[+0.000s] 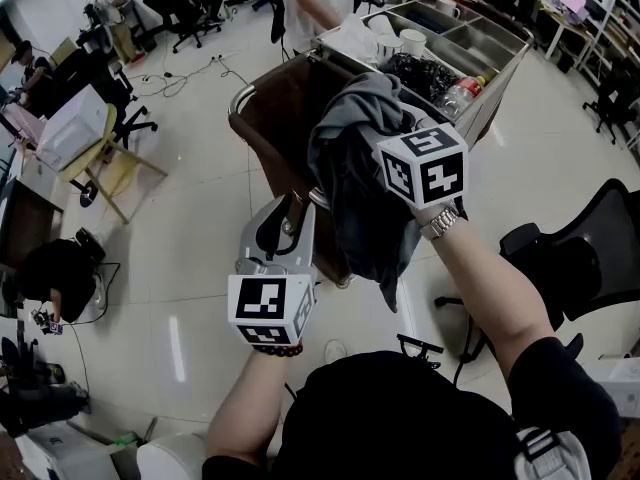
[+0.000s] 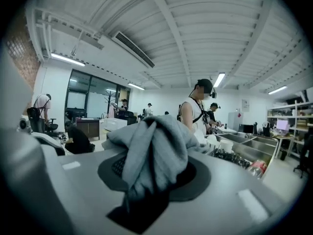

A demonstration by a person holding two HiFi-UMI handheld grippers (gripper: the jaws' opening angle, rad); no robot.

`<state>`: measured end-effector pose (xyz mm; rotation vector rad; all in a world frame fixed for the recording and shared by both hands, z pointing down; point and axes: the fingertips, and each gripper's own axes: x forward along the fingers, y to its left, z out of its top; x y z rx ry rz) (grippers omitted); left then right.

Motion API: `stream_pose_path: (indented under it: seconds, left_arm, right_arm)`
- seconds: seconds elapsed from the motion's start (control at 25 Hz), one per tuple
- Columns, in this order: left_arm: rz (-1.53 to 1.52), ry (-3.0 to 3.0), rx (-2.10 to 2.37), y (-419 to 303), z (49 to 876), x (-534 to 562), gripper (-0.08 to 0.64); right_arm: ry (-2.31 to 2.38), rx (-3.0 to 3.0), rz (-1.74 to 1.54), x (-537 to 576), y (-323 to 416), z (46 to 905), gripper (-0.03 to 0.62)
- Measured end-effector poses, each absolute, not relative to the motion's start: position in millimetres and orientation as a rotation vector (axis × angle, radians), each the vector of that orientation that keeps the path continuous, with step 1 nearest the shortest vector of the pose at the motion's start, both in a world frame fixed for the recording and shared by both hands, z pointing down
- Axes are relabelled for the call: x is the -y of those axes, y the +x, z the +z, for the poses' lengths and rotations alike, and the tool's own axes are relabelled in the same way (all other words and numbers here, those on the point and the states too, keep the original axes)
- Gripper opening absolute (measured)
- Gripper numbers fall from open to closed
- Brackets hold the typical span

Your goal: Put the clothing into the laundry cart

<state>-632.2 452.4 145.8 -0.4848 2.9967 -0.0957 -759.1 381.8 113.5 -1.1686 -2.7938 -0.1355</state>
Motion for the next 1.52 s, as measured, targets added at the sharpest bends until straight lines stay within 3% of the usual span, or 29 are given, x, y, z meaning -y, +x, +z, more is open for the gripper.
stream_pose_path:
  seconds: [0.08,0.2,0.48,0.68,0.88,1.2,1.52]
  left_arm:
    - [-0.095,-0.49,-3.0,-637.8,147.0,-457.2,0.114]
    - [-0.092,-0.496,-2.998,-645.4,149.2,-463.5,0.114]
    - [-0.078,-0.55,-2.998,-653.4,154.9,-468.1,0.114]
    - [-0.071,-0.6,-2.986,-659.2,161.7,-470.5,0.114]
    - [-0.06,-0.66,-2.971,-664.1,145.7,-476.2,0.114]
    - [-0.057,-0.711,-2.93,-627.2,138.8,-480.7,0.114]
    - [-0.097,-0.707,-2.894,-574.6,102.0,-425.7,0.114]
  right_arm:
    - [-1.132,2.753,-0.165,-388.0,-771.7,127.8,0.206]
    - [-1.123,2.702,-0.204,-396.3,-782.4,143.2,0.374]
    - [-1.116,2.714,-0.153,-390.4,-779.4,146.0,0.385]
    - [-1.122,2.764,-0.128,-391.4,-769.6,140.2,0.358]
    - [-1.128,2.845,-0.124,-397.8,-748.4,107.2,0.259]
    - [-1.184,2.931,-0.157,-406.2,-671.2,93.7,0.221]
    - [-1.311,2.964,-0.158,-367.8,-590.6,76.3,0.139]
